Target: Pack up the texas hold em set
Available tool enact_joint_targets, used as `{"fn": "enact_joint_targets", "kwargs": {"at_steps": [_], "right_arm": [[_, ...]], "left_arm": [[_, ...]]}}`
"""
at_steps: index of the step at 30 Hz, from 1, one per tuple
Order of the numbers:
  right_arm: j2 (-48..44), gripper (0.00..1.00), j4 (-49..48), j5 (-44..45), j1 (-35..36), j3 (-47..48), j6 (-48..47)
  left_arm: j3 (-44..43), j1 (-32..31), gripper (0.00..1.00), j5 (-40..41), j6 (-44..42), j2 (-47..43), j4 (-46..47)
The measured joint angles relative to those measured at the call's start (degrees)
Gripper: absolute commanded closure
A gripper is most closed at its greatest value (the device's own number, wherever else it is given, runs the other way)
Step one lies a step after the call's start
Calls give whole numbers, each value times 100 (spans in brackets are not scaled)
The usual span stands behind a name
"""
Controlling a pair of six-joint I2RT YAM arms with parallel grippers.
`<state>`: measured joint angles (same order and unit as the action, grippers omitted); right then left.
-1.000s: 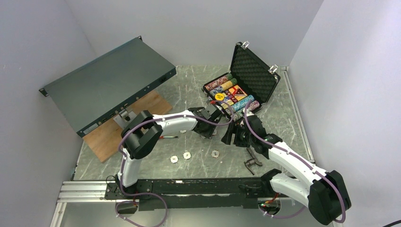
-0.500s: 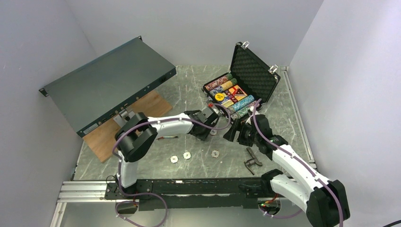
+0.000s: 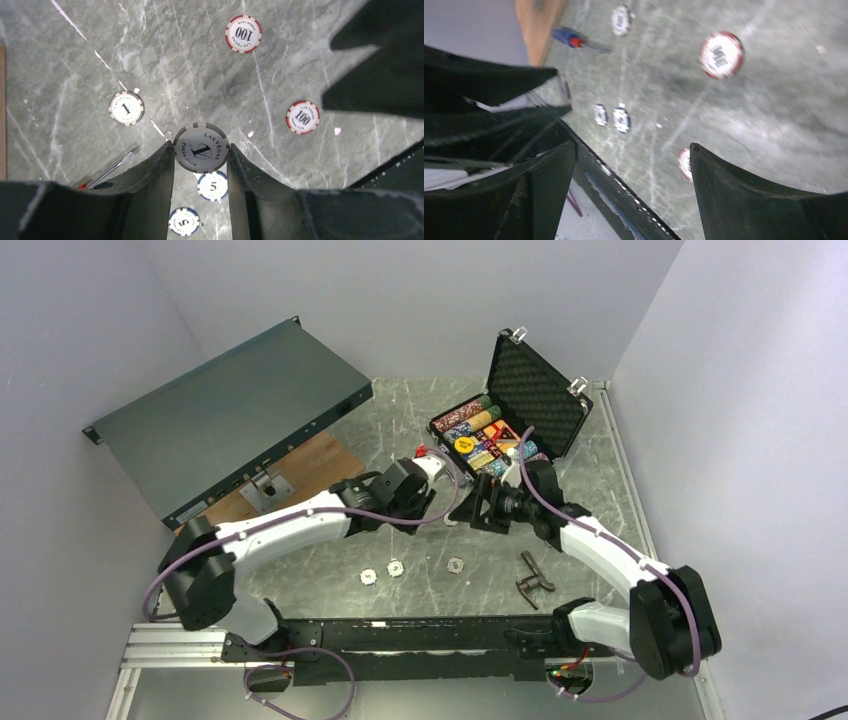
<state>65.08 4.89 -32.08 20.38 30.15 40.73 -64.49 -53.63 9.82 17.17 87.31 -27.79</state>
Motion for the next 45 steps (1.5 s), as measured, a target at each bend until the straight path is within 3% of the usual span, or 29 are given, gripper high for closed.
{"fn": "enact_joint_targets", "kwargs": {"at_steps": [7, 15, 21, 27, 36, 45], "right_arm": [[1064, 16, -269, -857, 26, 1434, -155], [2017, 29, -50, -1467, 411, 2455, -472], [2232, 41, 232, -1681, 822, 2540, -581], [2247, 42, 476, -1722, 1001, 2529, -756], [2361, 53, 122, -1858, 1220, 2192, -450], [2387, 83, -684, -1862, 1390, 1720, 111]], "left_arm": [[623, 0, 64, -39, -380, -1067, 129], [1285, -173, 65, -203, -883, -1886, 638], [1287, -251, 65, -234, -979, -1884, 885], [1298, -286, 66, -247, -1008, -1829, 1001], [1298, -361, 66, -258, -1005, -1478, 1043], [1316, -420, 67, -361, -1001, -1432, 994]]}}
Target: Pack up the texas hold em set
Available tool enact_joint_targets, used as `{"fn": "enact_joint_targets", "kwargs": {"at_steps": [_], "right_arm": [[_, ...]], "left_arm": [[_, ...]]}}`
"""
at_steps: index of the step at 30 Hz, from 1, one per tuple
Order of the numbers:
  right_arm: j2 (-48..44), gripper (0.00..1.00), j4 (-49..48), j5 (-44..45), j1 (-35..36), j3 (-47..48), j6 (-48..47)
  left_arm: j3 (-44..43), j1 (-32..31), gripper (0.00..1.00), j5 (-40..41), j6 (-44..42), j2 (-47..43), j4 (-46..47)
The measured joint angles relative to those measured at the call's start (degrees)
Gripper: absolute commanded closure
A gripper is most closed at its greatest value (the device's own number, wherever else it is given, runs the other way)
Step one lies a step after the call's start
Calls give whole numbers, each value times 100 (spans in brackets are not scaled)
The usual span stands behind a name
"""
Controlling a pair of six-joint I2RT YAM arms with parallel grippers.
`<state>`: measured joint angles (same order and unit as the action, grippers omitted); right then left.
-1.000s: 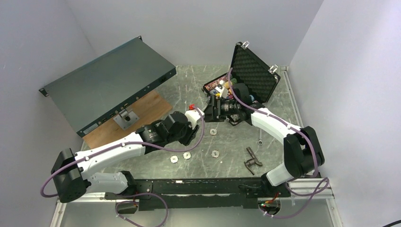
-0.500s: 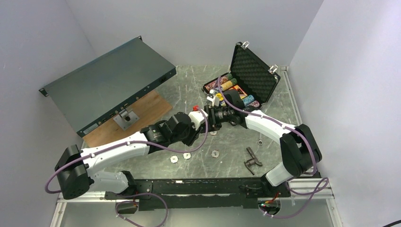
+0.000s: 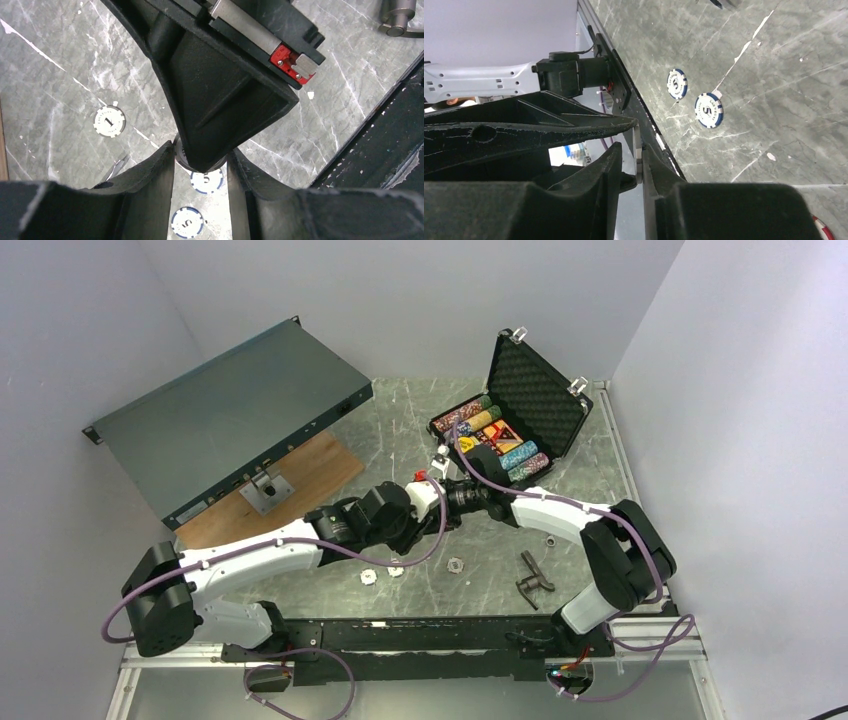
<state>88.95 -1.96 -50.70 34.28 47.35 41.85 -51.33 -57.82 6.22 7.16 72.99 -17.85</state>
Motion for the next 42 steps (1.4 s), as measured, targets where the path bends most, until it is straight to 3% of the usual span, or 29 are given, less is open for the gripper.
{"fn": "enact_joint_targets", "kwargs": {"at_steps": [3, 6, 8, 13, 18, 25, 30, 35, 42], "right_arm": [[0, 99, -254, 15, 42, -136, 168], [0, 100, -313, 131, 55, -214, 243], [-4, 100, -326, 179, 76, -229, 278], [-157, 100, 160, 743, 146, -203, -48], [-337, 100, 1471, 2518, 186, 214, -772], [-426, 100, 2809, 5720, 118, 1235, -1709], [195, 100, 3274, 7276, -72, 2334, -2367], [892, 100, 3344, 7917, -251, 2879, -2983], [1652, 100, 3626, 7744, -468, 3178, -3679]], "left_arm": [[4, -13, 66, -17, 2, 11, -2], [11, -20, 64, -35, 35, 11, 4], [11, -35, 54, -37, 55, 11, 52], [9, -33, 18, 96, 114, 11, 37], [-125, -31, 2, 254, 254, -92, -372], [-787, 2, 1, 372, 210, -1222, -1244], [-1386, 37, 0, 726, -122, -1912, -1453], [-866, 42, 1, 1106, -420, -2636, -1333], [-240, 42, 1, 1246, -529, -3058, -1305]]}}
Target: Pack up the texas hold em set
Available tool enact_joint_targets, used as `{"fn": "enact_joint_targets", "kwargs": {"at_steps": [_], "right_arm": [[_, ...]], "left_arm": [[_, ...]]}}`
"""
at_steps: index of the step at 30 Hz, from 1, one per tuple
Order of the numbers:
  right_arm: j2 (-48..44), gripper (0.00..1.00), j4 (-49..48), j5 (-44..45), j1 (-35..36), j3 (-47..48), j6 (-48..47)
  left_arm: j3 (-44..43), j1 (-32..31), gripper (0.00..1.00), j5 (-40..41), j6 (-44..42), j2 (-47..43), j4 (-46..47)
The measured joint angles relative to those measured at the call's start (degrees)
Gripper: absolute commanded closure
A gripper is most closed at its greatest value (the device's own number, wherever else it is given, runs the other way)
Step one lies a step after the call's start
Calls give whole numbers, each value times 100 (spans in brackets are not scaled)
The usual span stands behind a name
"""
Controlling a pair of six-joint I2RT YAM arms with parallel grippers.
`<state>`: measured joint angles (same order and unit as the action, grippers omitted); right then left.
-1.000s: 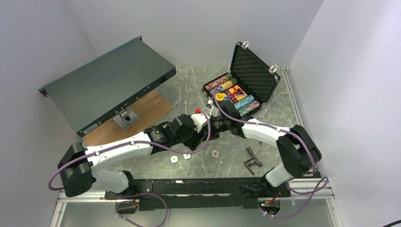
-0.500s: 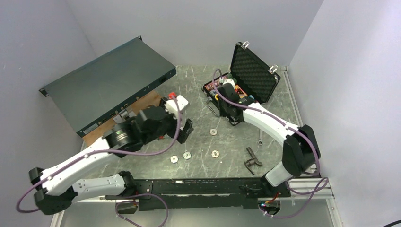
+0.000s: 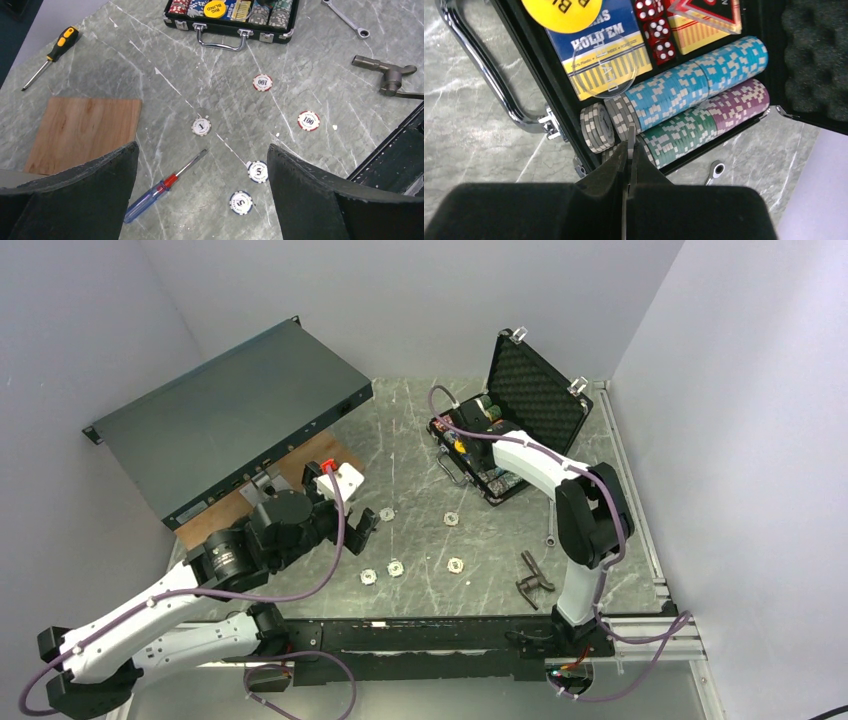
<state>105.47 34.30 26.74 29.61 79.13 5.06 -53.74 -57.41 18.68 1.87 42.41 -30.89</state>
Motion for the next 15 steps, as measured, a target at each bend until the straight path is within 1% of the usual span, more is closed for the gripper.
{"fn": "enact_joint_targets", "kwargs": {"at_steps": [9, 15], "right_arm": [[221, 99, 216, -588, -107, 236, -479], [457, 97, 345, -734, -107, 356, -601]], "left_arm": [[4, 0, 0, 22, -72, 20, 59], [4, 2, 0, -15, -79, 101, 52]]}}
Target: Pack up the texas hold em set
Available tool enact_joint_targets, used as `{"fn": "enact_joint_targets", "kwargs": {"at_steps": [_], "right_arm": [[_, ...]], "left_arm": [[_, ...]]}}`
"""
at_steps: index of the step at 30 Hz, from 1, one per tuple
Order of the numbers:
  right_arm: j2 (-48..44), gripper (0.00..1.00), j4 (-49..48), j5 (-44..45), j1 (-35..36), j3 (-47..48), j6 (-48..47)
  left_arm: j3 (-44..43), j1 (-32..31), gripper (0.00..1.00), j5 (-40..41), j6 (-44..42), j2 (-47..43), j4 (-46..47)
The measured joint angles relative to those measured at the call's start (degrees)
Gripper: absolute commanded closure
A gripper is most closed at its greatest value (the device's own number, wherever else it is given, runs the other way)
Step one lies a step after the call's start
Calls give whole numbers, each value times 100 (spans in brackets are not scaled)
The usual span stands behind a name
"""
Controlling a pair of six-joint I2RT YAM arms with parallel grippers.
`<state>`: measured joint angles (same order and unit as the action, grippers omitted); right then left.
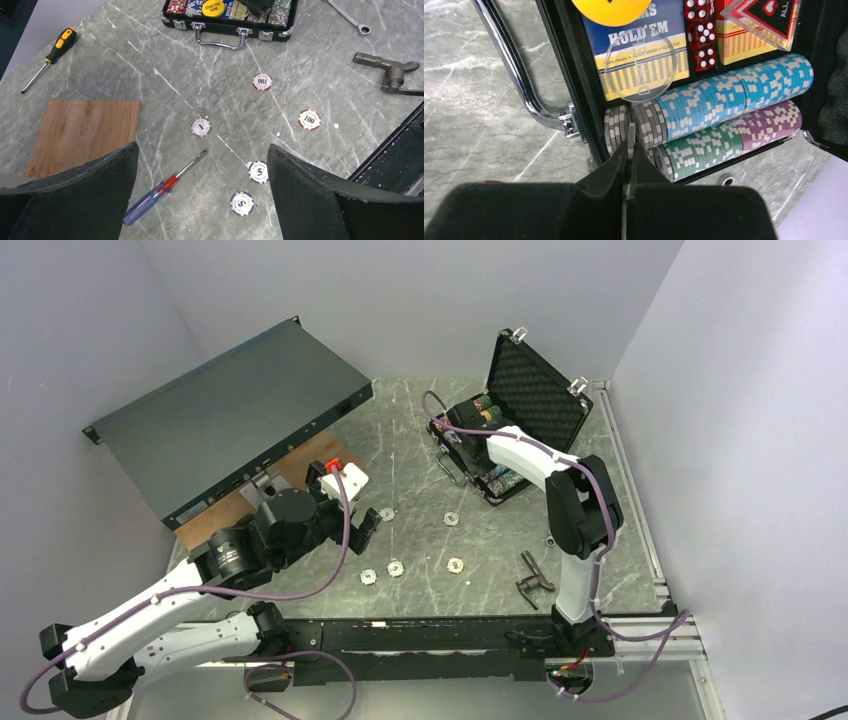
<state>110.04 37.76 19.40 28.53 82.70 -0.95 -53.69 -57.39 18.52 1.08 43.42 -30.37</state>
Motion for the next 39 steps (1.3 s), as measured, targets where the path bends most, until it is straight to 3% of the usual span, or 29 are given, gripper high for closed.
{"fn": "enact_joint_targets", "kwargs": {"at_steps": [5, 8, 11, 16, 23, 27, 39], "right_arm": [[76, 74, 66, 2, 0, 11, -17], [76, 66, 70, 55, 0, 17, -39], [70, 65, 70, 74, -31, 20, -20], [17, 68, 37, 70, -39, -7, 122], [-238, 93, -114, -170, -31, -299, 358], [-238, 100, -197, -168, -28, -348, 378], [-236, 100, -448, -2, -33, -435, 400]], "left_arm": [[0, 22, 1, -22, 0, 22, 7], [0, 48, 1, -44, 0, 66, 7], [0, 72, 0, -68, 0, 87, 9], [0, 111, 1, -83, 0, 136, 9], [0, 175, 1, -160, 2, 205, 11], [0, 199, 1, -201, 4, 249, 11], [0, 249, 1, -284, 9, 380, 13]]}}
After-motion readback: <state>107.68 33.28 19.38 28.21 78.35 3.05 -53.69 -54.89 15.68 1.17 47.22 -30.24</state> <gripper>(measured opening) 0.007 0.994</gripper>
